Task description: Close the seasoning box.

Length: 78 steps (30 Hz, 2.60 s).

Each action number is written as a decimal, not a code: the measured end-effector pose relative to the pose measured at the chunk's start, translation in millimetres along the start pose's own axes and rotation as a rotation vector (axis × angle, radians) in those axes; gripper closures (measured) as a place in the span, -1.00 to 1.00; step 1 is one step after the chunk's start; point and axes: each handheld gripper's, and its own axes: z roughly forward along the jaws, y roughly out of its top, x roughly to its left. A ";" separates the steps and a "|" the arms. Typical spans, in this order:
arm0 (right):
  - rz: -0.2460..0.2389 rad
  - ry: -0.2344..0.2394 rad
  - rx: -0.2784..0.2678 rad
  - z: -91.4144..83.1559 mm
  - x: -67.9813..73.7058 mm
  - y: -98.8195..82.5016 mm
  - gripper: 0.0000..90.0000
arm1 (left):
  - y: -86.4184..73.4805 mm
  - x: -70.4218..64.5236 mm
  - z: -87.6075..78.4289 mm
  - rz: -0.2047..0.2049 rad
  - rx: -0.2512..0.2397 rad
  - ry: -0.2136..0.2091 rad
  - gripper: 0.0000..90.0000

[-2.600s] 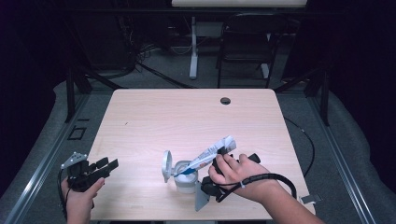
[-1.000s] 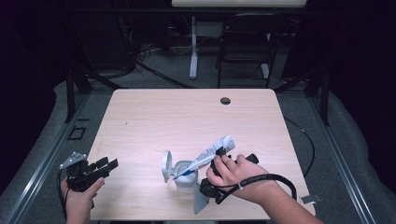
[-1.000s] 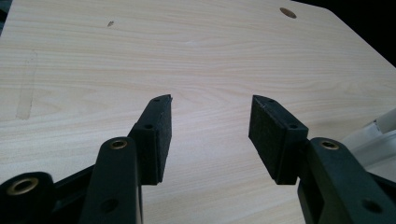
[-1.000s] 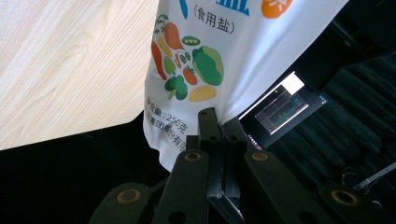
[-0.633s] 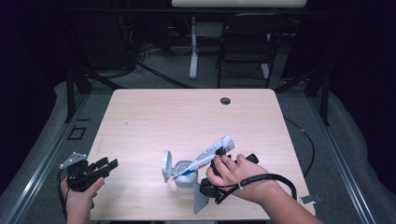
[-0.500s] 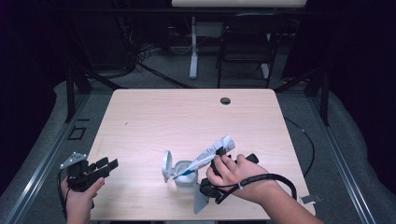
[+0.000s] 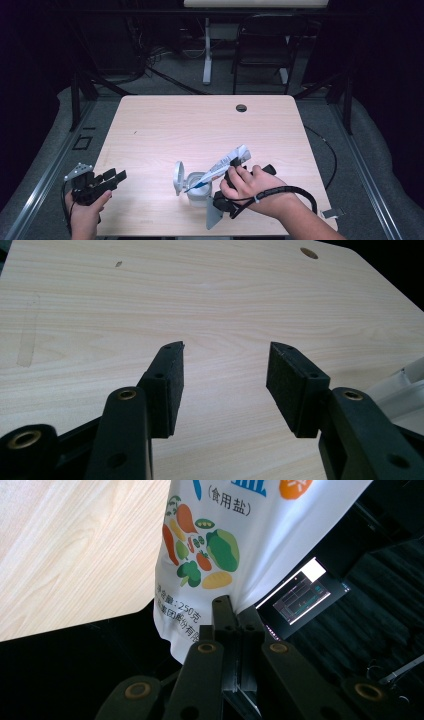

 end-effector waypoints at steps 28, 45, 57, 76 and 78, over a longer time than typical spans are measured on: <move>0.387 0.132 -0.123 8.9 21.9 -13.3 1.00 | -2.6 1.7 5.1 0.000 0.028 0.012 0.10; 0.659 0.167 -0.216 18.5 36.8 -19.4 1.00 | -4.3 3.9 6.7 -0.005 0.029 0.017 0.10; 0.770 0.174 -0.251 21.2 46.1 -23.7 1.00 | -4.4 4.4 9.5 -0.011 0.027 0.019 0.10; 1.086 0.205 -0.307 35.1 73.5 -29.0 1.00 | -3.5 2.3 10.7 -0.006 0.030 0.019 0.10; 1.129 0.210 -0.300 38.4 77.5 -29.9 1.00 | -3.6 1.5 11.4 -0.004 0.029 0.023 0.10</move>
